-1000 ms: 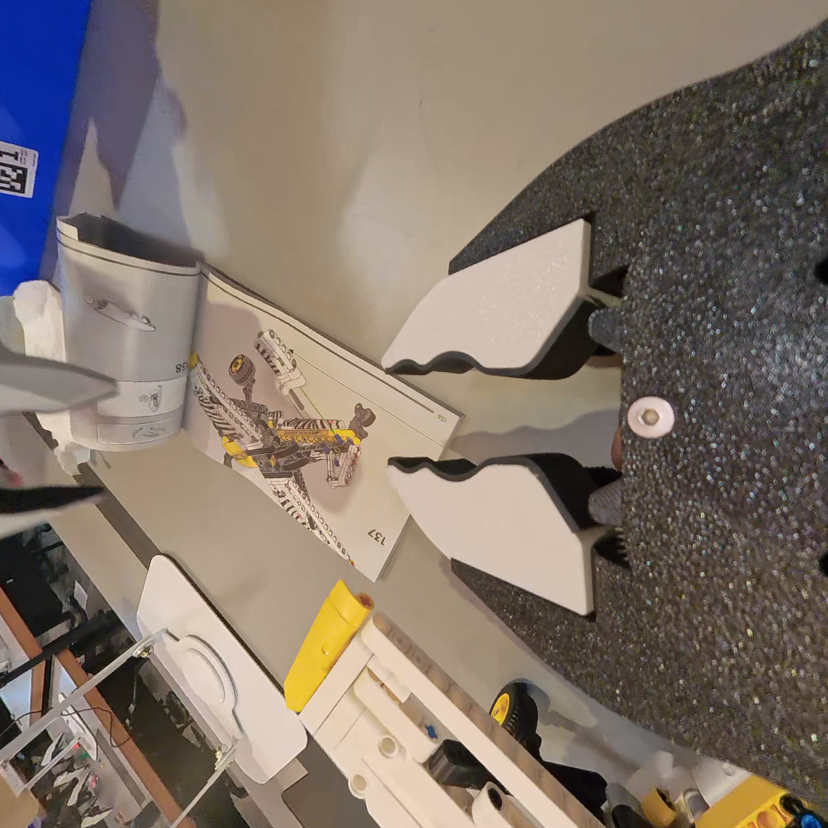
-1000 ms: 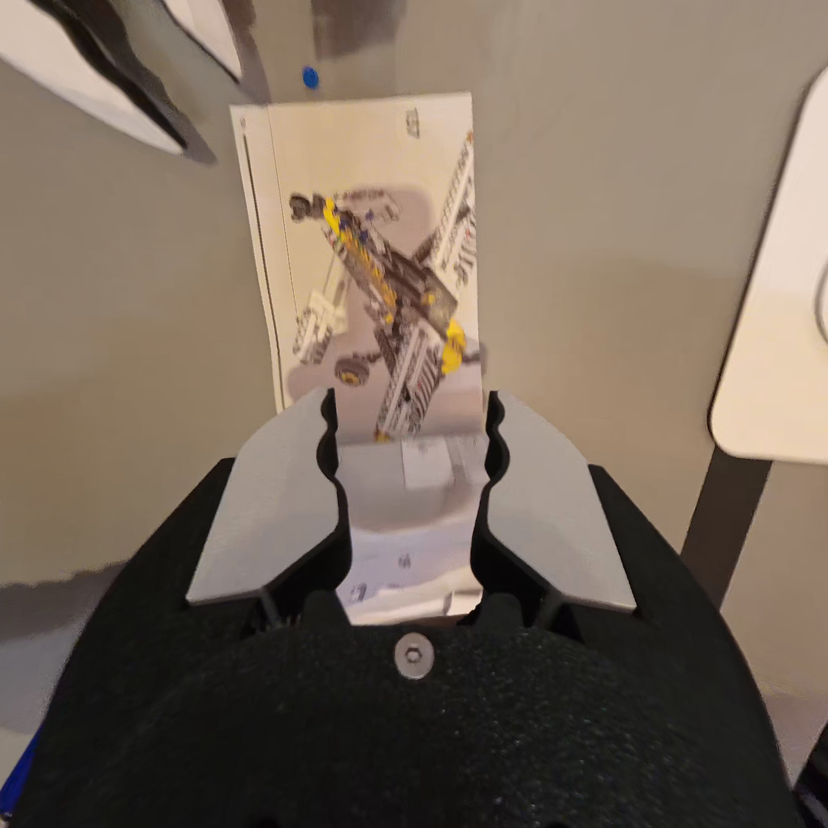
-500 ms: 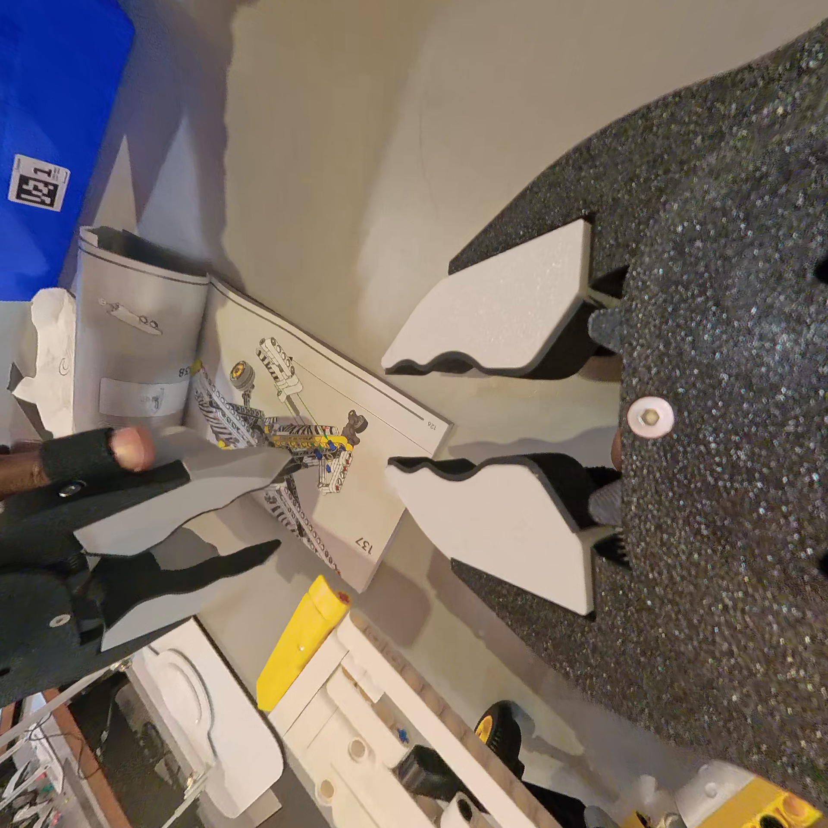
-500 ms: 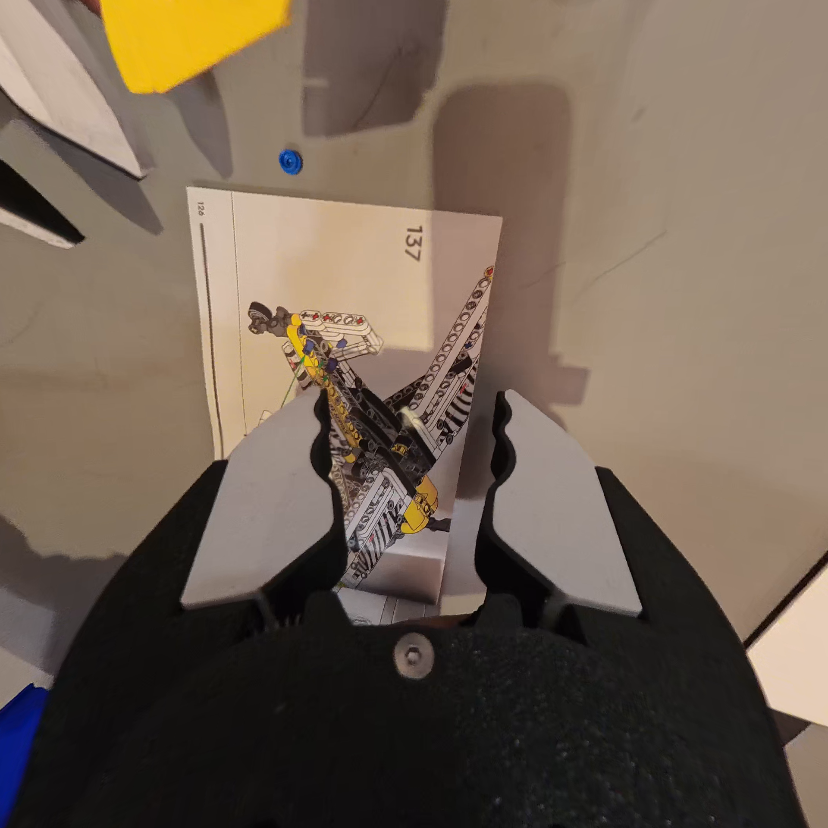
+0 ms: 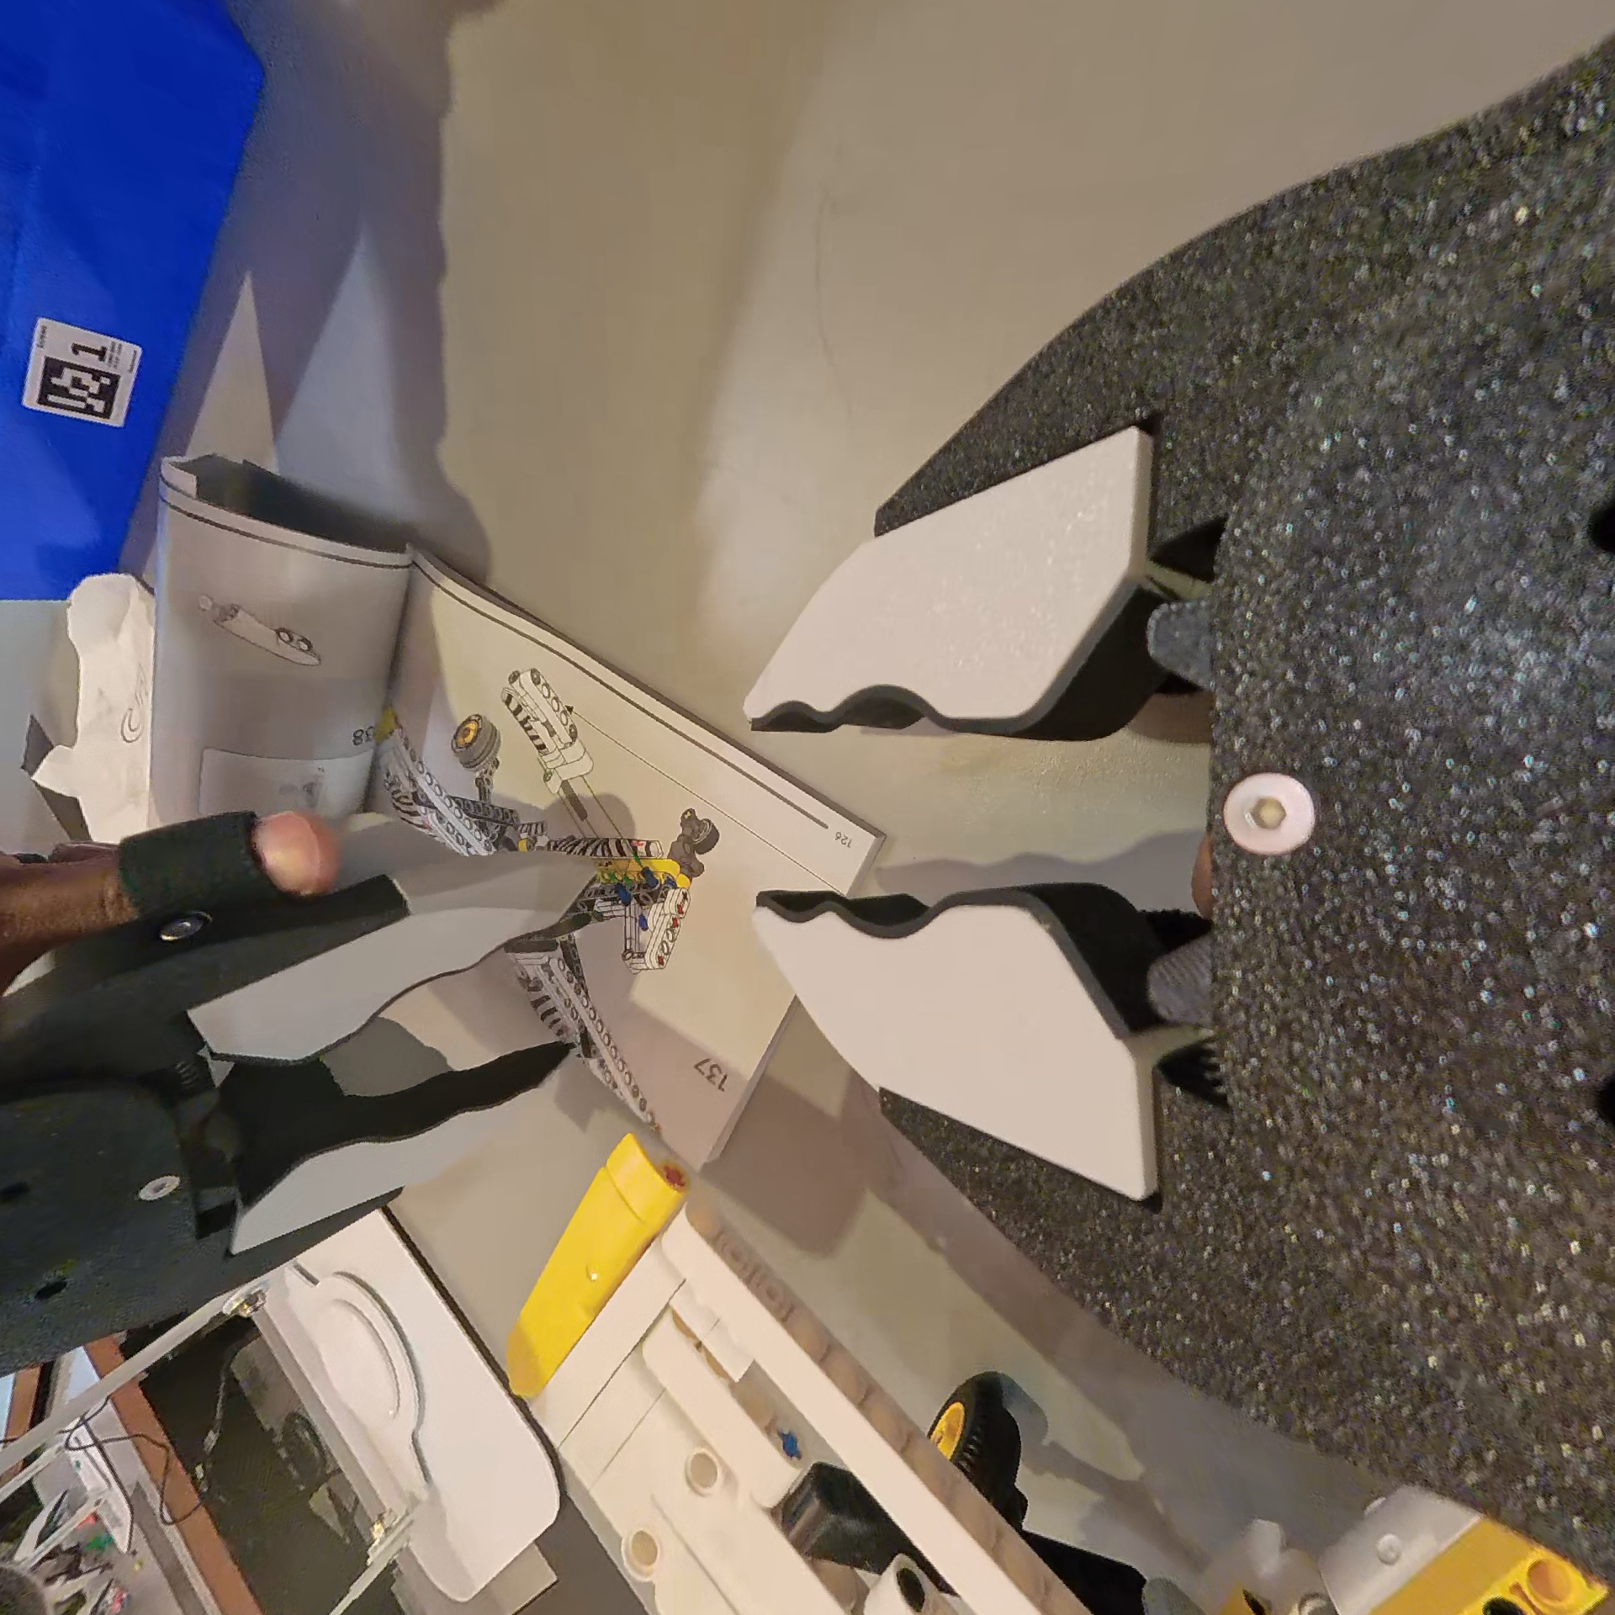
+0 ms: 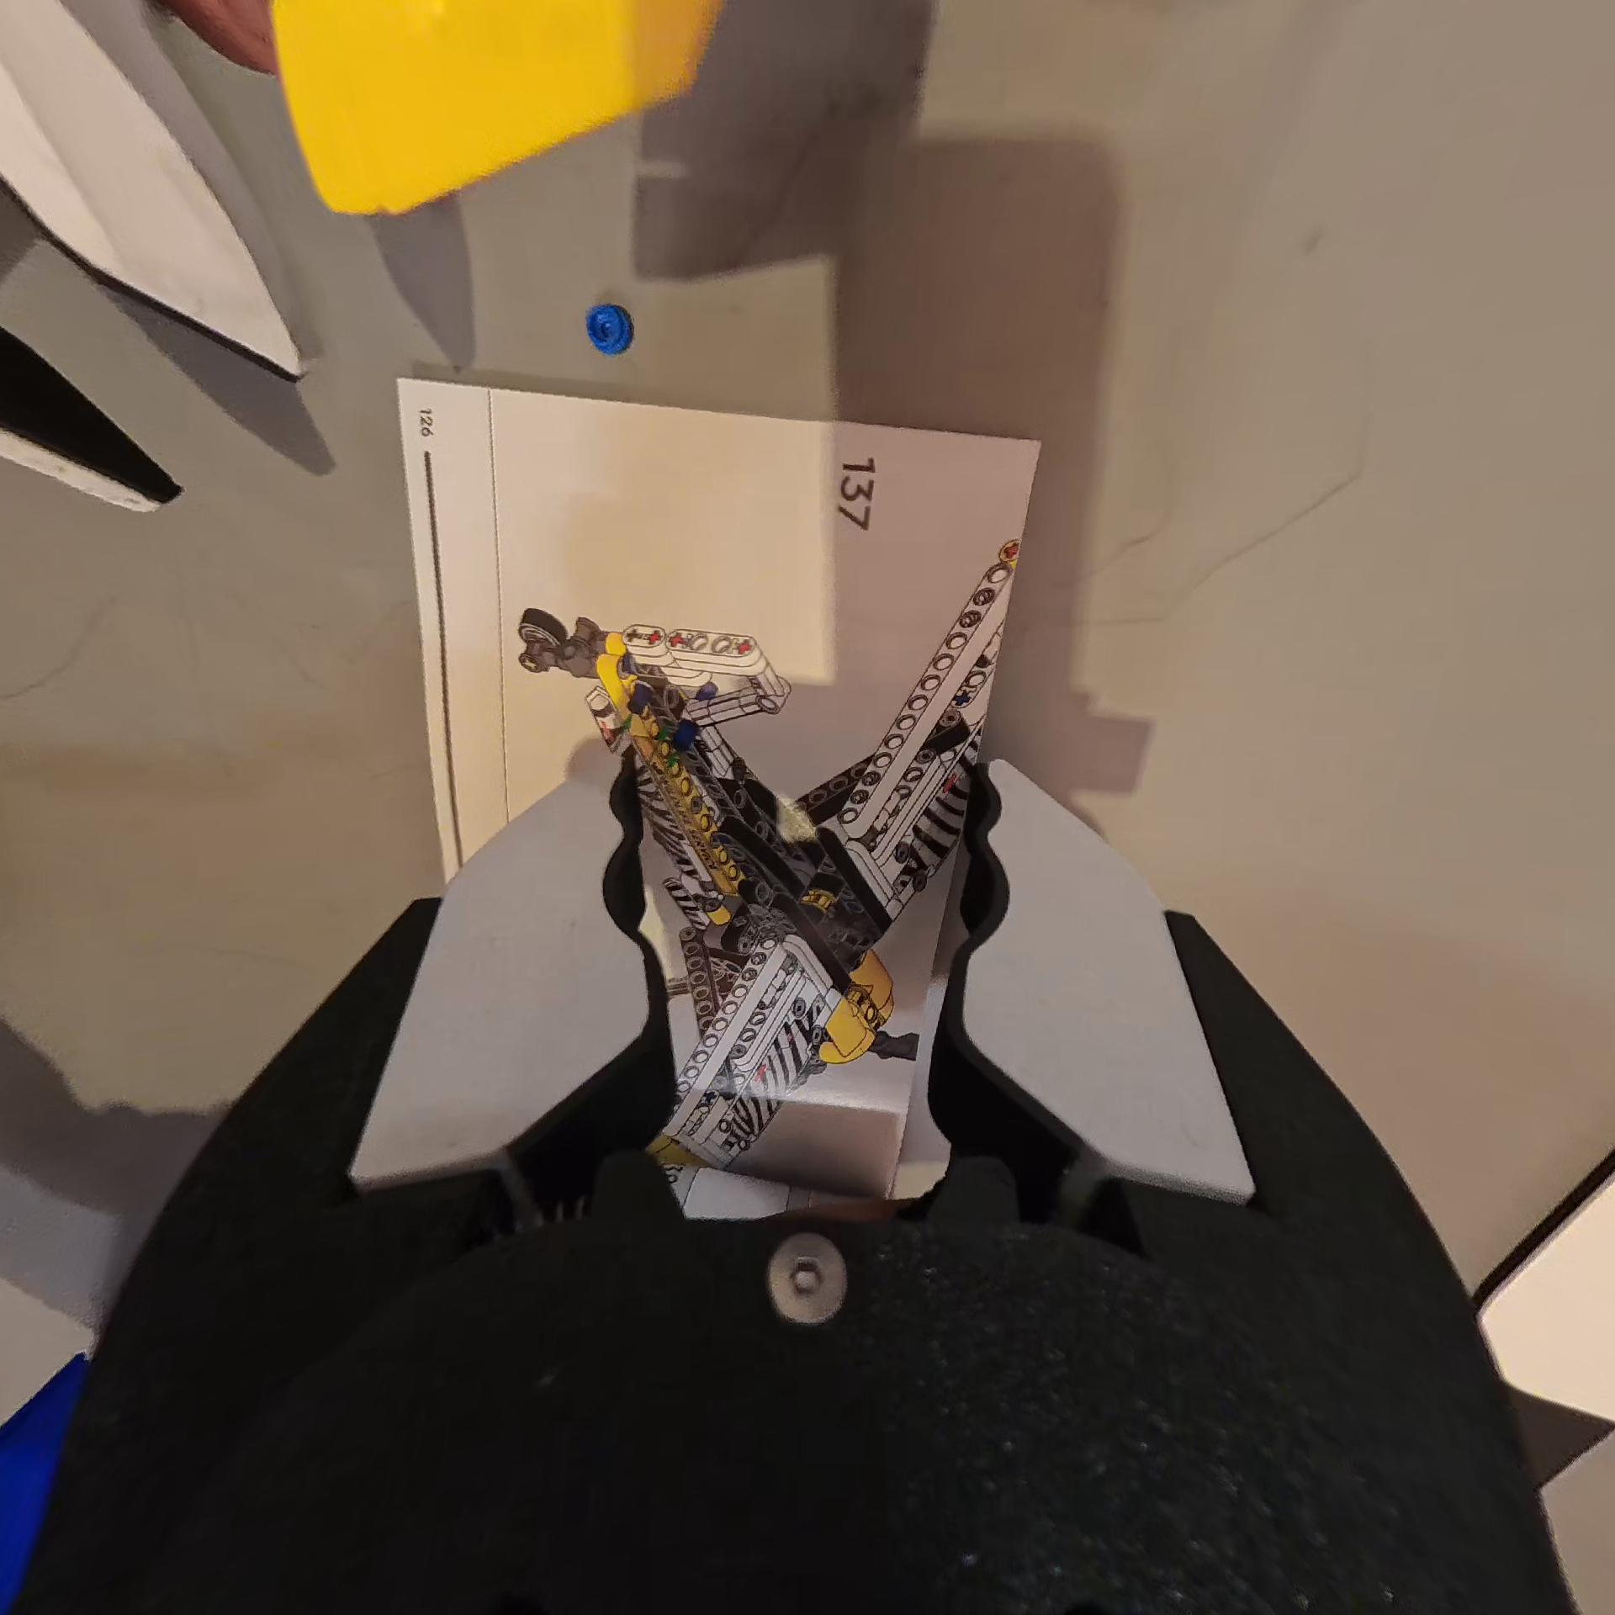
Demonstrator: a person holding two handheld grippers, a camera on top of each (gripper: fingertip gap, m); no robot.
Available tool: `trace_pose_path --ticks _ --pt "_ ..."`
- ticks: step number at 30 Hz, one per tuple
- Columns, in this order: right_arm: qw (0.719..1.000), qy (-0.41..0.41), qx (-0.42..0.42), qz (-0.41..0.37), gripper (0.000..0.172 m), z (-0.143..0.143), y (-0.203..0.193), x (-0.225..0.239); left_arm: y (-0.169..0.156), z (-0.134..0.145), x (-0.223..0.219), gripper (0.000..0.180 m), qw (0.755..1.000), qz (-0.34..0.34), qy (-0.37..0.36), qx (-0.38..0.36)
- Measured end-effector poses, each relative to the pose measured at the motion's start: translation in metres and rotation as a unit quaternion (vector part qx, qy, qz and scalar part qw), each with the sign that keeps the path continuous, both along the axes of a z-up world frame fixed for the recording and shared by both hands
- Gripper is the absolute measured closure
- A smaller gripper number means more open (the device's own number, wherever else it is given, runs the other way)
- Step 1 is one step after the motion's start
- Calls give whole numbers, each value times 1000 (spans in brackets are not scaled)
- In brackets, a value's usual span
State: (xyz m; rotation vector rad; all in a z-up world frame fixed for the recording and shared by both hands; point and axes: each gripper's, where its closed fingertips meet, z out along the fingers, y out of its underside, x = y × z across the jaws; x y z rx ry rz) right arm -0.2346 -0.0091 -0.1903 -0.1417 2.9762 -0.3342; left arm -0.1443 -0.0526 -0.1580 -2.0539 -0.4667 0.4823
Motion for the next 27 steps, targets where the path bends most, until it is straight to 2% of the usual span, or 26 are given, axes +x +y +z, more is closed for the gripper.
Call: trace_pose_path --ticks 13,21,27 --pt "999 38 -18 -3 100 12 3 5 -2 0 -2 145 1000 5 7 -3" --pt "998 55 -32 2 101 23 10 16 -9 0 -19 144 999 54 8 0" --pt "997 65 -41 7 101 27 15 22 0 -6 -34 141 997 69 9 -27"
